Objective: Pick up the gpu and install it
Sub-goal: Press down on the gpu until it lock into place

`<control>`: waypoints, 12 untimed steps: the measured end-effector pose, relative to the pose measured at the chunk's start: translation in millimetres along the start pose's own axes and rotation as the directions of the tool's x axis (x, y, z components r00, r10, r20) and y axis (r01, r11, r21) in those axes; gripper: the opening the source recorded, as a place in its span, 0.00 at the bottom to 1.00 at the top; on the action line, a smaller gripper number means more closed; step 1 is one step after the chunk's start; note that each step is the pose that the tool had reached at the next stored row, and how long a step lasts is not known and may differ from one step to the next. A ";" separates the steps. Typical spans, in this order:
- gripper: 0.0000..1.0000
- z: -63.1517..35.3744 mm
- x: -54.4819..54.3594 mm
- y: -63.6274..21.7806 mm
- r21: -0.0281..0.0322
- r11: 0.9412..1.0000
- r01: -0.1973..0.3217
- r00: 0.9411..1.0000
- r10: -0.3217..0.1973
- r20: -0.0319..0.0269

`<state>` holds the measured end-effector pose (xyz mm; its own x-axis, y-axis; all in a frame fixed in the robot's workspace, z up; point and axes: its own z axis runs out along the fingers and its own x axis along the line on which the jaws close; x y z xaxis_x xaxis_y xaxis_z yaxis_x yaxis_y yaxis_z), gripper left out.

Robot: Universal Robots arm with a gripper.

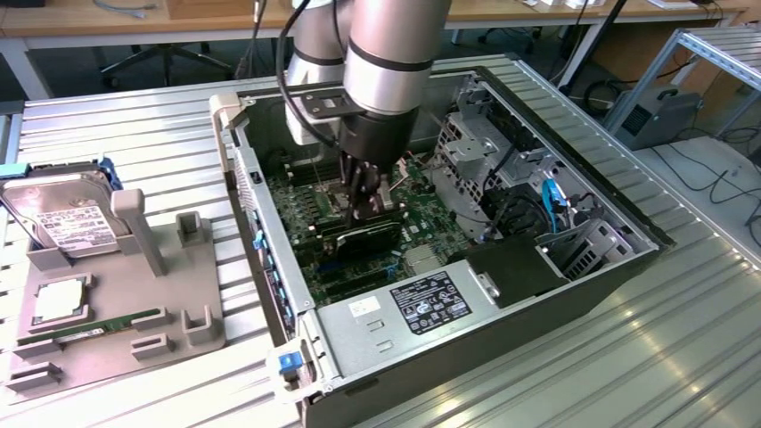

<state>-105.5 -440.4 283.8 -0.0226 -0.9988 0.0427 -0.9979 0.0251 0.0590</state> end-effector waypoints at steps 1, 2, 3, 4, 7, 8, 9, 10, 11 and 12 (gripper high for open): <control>0.11 -0.2 -0.1 -2.6 -0.002 1.000 0.000 1.000 0.000 0.000; 0.11 -0.3 -0.1 -4.9 -0.003 1.000 0.000 1.000 0.000 0.000; 0.11 -0.4 -0.2 -6.8 -0.004 1.000 0.000 1.000 0.000 0.000; 0.11 -0.4 -0.1 -7.4 -0.004 1.000 0.000 1.000 0.000 0.001; 0.11 -0.5 -0.2 -9.1 -0.004 1.000 0.000 1.000 0.000 0.001; 0.11 -0.6 -0.2 -9.8 -0.004 1.000 0.000 1.000 0.000 0.001; 0.11 -0.8 -0.2 -10.2 -0.004 1.000 0.000 1.000 0.000 0.001; 0.11 -1.0 -0.2 -10.6 -0.004 1.000 0.000 1.000 0.000 0.001; 0.11 -1.1 -0.2 -10.7 -0.004 1.000 0.000 1.000 0.000 0.001; 0.11 -1.2 -0.3 -10.7 -0.004 1.000 0.000 1.000 0.000 0.001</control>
<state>-94.7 -440.4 284.4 -0.0226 -0.9989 0.0415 -0.9977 0.0251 0.0631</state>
